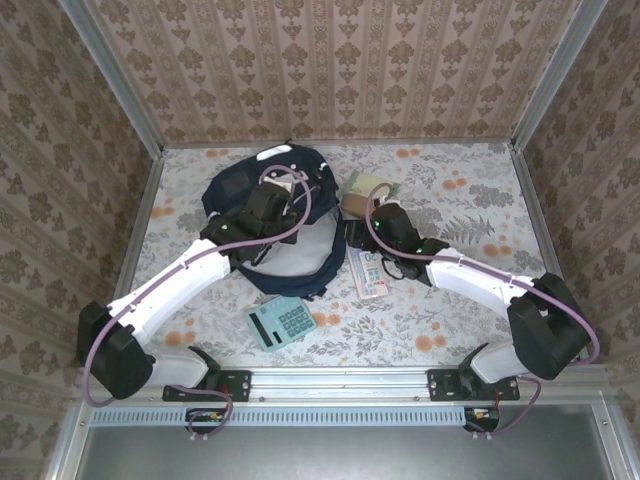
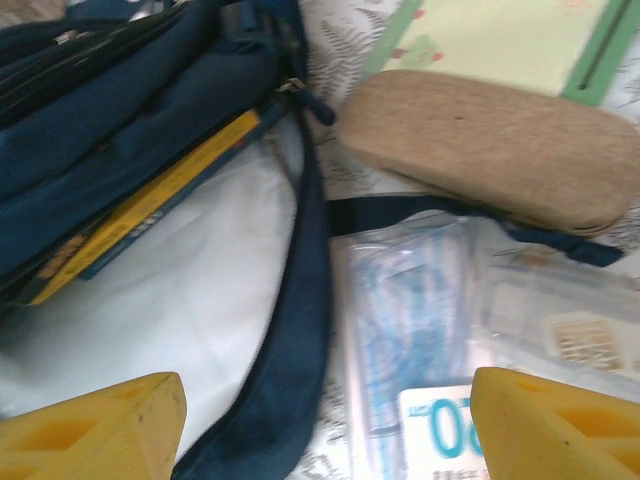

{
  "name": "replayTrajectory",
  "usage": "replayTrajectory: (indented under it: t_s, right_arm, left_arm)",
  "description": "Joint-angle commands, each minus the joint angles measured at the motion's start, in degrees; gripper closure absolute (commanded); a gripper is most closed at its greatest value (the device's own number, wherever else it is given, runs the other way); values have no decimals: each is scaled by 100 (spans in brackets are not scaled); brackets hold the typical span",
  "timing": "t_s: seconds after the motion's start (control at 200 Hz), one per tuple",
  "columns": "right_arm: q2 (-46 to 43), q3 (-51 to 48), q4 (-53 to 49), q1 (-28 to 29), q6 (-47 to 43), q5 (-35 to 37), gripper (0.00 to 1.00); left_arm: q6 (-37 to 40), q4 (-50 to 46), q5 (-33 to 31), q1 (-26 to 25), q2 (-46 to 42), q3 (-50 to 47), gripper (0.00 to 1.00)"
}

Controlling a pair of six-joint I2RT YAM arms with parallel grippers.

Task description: Pack the student bag

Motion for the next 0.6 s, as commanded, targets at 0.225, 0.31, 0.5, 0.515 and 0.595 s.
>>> replayTrajectory:
  t_s: [0.225, 0.31, 0.5, 0.515, 0.595]
  right_arm:
    - [1333, 1182, -87, -987, -365, -298, 41]
    - [1896, 1693, -164, -1141, -386, -414, 46]
    - [3065, 2866, -436, -1423, -241, -744, 68]
    - [3133, 2924, -424, -1440, -226, -751, 68]
    - [3486, 3233, -335, -1514, -136, -774, 73]
  left_arm:
    - [106, 434, 173, -50, -494, -236, 100]
    - [100, 544, 222, -56, -591, -358, 100]
    - [103, 625, 315, -67, -586, -416, 100]
    - [108, 633, 330, -67, -578, -417, 100]
    - [115, 640, 348, -60, -521, -408, 100]
